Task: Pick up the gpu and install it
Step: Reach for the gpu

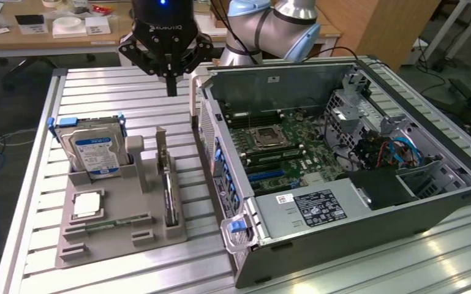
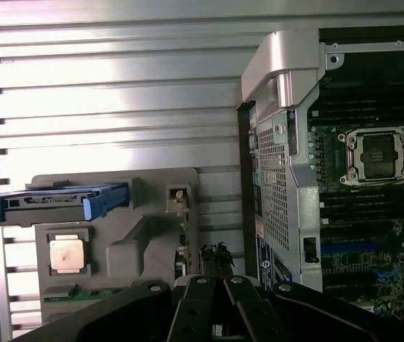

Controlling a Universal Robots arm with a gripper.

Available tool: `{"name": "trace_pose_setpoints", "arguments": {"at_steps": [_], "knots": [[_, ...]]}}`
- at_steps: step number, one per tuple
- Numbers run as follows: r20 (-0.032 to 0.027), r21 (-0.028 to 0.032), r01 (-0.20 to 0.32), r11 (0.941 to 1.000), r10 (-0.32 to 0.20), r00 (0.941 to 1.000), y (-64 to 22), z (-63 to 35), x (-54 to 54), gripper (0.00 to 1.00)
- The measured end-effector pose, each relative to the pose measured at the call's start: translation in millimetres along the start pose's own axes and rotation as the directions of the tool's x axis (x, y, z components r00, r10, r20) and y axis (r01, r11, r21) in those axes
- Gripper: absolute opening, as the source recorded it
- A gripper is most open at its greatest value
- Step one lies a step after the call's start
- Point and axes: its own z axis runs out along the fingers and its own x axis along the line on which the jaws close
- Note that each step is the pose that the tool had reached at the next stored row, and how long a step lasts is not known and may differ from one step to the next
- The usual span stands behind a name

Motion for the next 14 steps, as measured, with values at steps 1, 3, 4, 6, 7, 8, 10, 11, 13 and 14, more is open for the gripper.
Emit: {"name": "trace_pose_setpoints", "arguments": {"at_steps": [1, 3, 4, 6, 7, 8, 10, 11, 13, 14], "knots": [[0.0, -0.0001, 0.0, 1.0, 0.0, 1.0, 0.0, 0.0, 0.0, 0.11], [0.0, 0.0, 0.0, 1.0, 0.0, 1.0, -0.1, 0.0, 1.0, 0.11], [0.0, 0.0, 0.0, 1.0, 0.0, 1.0, -0.1, 0.0, 1.9, 0.11], [0.0, 0.0, 0.0, 1.0, 0.0, 1.0, -0.3, -0.1, 3.9, 0.11], [0.0, 0.0, 0.0, 1.0, 0.0, 1.0, -0.3, -0.1, 5.1, 0.11], [0.0001, -0.0001, 0.0, 1.0, 0.0, 1.0, -0.4, -0.1, 6.0, 0.11], [0.0001, -0.0001, 0.0, 1.0, 0.0, 1.0, -0.5, -0.1, 7.3, 0.11], [0.0, 0.0, 0.0, 1.0, 0.0, 1.0, -0.5, -0.1, 7.5, 0.11], [0.0, 0.0, 0.0, 1.0, 0.0, 1.0, -0.5, -0.1, 7.8, 0.11], [0.0, 0.0, 0.0, 1.0, 0.0, 1.0, -0.5, -0.2, 7.8, 0.11]]}}
